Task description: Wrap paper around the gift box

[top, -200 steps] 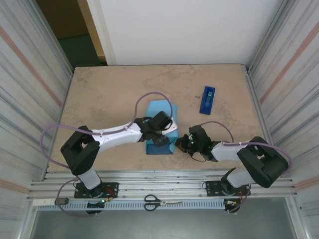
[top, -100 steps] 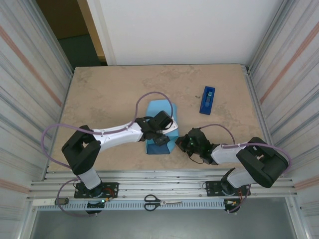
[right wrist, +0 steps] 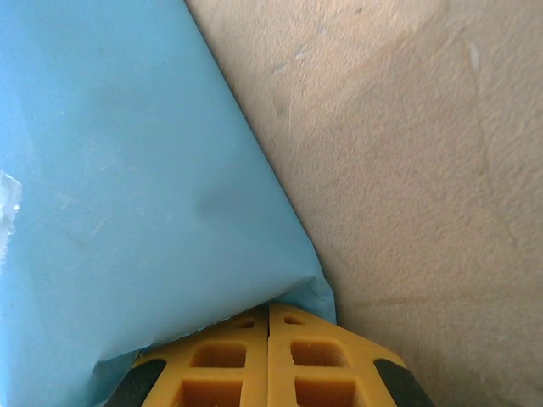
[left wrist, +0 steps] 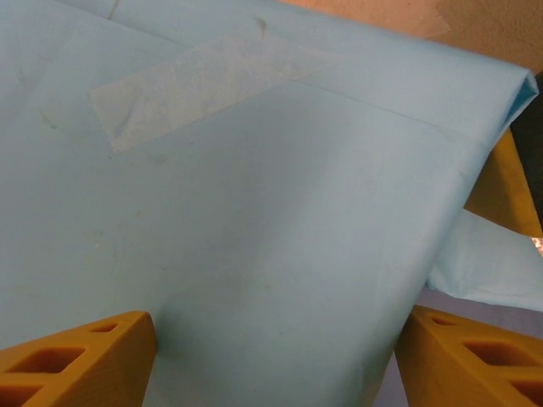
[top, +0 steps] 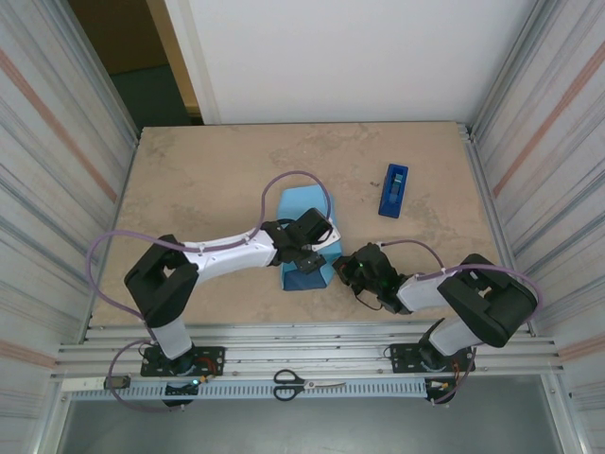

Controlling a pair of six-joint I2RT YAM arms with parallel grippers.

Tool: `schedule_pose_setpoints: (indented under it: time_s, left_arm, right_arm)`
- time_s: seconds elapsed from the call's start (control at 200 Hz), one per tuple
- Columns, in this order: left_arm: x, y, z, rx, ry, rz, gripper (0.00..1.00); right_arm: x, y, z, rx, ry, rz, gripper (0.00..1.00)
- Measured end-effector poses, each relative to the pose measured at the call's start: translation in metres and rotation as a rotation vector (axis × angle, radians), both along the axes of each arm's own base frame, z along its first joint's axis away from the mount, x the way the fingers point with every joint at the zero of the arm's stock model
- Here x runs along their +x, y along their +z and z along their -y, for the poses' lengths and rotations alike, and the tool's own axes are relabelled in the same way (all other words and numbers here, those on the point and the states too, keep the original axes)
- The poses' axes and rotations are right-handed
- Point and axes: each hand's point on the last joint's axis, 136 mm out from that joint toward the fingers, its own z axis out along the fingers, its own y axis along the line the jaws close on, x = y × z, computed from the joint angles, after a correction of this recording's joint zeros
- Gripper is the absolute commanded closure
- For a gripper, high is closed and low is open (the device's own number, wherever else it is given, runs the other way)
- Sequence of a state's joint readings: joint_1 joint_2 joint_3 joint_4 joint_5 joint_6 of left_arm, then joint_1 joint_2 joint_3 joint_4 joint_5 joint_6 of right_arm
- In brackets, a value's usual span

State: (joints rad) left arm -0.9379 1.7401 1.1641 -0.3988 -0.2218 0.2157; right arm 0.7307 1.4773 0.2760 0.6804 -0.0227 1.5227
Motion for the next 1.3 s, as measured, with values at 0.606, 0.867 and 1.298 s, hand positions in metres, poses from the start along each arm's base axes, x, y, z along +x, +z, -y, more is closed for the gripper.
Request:
schedule_pose_setpoints:
  time_s: [0.606,0.867,1.298]
  left_arm:
    - [0.002,-0.001,0.001,0.0,0.019,-0.002,0.27]
    - [0.002,-0.001,0.001,0.001,0.02,-0.003,0.27]
    - [0.002,-0.001,0.001,0.006,0.02,-0.008,0.27]
  right_arm:
    - [0.005,-0.009,-0.004,0.054,-0.086,-0.032,1.0]
    - [0.008,-0.001,0.008,0.03,-0.102,-0.03,1.0]
    - [0.011,-0.011,0.012,0.013,-0.091,-0.044,1.0]
